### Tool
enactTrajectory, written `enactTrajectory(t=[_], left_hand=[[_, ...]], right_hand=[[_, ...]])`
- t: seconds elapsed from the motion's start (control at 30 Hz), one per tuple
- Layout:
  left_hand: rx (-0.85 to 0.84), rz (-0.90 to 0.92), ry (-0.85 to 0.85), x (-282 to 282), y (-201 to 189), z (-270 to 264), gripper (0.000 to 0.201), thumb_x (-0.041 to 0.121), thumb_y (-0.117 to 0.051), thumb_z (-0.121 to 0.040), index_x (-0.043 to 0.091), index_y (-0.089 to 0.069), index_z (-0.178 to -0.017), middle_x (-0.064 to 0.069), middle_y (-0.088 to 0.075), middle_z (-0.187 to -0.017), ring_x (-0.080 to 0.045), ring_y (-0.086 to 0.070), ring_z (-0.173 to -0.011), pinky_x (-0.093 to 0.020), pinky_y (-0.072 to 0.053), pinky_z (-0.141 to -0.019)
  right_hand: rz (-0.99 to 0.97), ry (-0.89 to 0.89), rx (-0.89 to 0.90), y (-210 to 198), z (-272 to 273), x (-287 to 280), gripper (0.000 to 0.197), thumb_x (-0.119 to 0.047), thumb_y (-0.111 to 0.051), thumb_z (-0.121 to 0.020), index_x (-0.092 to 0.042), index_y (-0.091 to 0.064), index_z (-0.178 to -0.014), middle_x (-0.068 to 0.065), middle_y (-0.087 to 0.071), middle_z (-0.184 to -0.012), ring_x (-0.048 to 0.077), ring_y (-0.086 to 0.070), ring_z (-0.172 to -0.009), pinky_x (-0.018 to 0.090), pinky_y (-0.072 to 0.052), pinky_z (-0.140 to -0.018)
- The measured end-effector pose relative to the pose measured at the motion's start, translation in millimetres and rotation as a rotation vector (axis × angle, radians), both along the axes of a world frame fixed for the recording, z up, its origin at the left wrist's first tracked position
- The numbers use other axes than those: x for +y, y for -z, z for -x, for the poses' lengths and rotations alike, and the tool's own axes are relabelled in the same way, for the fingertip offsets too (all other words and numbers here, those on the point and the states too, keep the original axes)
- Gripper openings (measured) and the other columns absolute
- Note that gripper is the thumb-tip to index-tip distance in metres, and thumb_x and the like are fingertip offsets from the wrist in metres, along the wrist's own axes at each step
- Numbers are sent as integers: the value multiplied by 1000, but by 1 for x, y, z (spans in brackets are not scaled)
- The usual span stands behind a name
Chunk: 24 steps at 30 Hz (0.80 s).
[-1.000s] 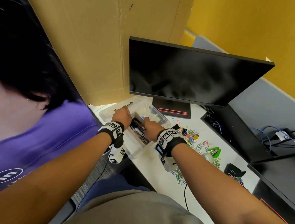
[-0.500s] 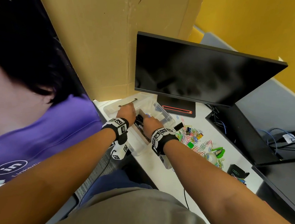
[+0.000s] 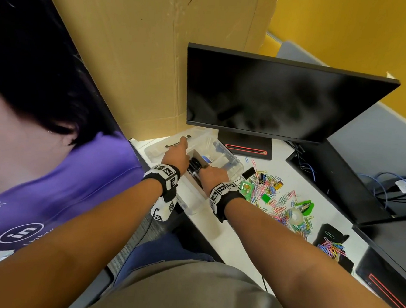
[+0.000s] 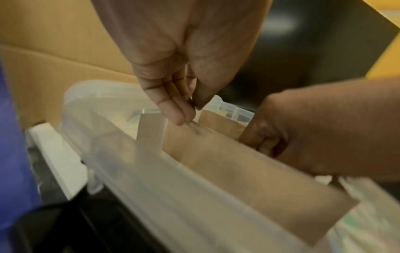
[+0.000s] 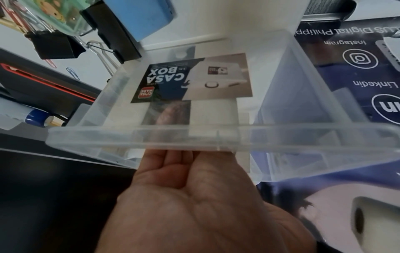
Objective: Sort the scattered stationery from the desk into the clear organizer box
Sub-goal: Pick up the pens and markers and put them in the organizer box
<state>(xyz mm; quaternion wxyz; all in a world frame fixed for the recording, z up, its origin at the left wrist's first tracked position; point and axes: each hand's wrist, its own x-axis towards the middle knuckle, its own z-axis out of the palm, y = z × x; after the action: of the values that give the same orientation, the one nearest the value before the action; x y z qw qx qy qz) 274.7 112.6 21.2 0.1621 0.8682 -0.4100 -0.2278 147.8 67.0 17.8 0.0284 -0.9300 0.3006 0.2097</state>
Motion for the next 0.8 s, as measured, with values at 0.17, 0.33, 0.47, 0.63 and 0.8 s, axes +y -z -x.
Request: enactTrajectory(t=[0.17,0.33,0.47,0.63,0.8], left_hand=[[-135,-40,86,-3,4,3,42,0,-44,-92,14,-36,-130,-19,-61,-93,-30,-53,-72,-38,-48,-63],[-158,-59,106,-4,5,6,45,1,-44,-91,12,-35,-134,-20,-62,-95,-36,-62,-83,-40,-48,-66],[-176,-58,85,-11,0,12,38,10,-44,-93,11,-37,-130,-19,-64,-100,-40,-62,-88,-40,-47,-69],[-175,-43,173,-34,-9,50,31,19,-49,-96,15,-41,-125,-16,-64,-101,-36,-62,-88,-42,-53,-76],[-164,-23,361,-56,-11,104,24,22,-45,-99,14,-48,-121,-17,-65,-101,-37,-64,-92,-43,-54,-80]], right_hand=[[-36,17,-33,-1,9,-4,20,-13,-50,-97,-10,-64,-111,9,-68,-107,27,-66,-100,35,-49,-81],[-149,102,-177,5,22,-9,22,-18,-50,-96,-13,-67,-108,9,-69,-98,27,-66,-88,31,-47,-70],[-374,167,-491,2,45,-21,22,-19,-50,-96,-15,-69,-106,8,-68,-102,23,-64,-91,35,-54,-81],[-337,338,-796,-5,91,-33,20,-15,-53,-93,-16,-68,-107,3,-65,-110,16,-60,-97,29,-49,-88],[-300,477,-803,4,153,-35,21,-12,-52,-93,-17,-66,-108,5,-62,-106,19,-59,-90,34,-50,-81]])
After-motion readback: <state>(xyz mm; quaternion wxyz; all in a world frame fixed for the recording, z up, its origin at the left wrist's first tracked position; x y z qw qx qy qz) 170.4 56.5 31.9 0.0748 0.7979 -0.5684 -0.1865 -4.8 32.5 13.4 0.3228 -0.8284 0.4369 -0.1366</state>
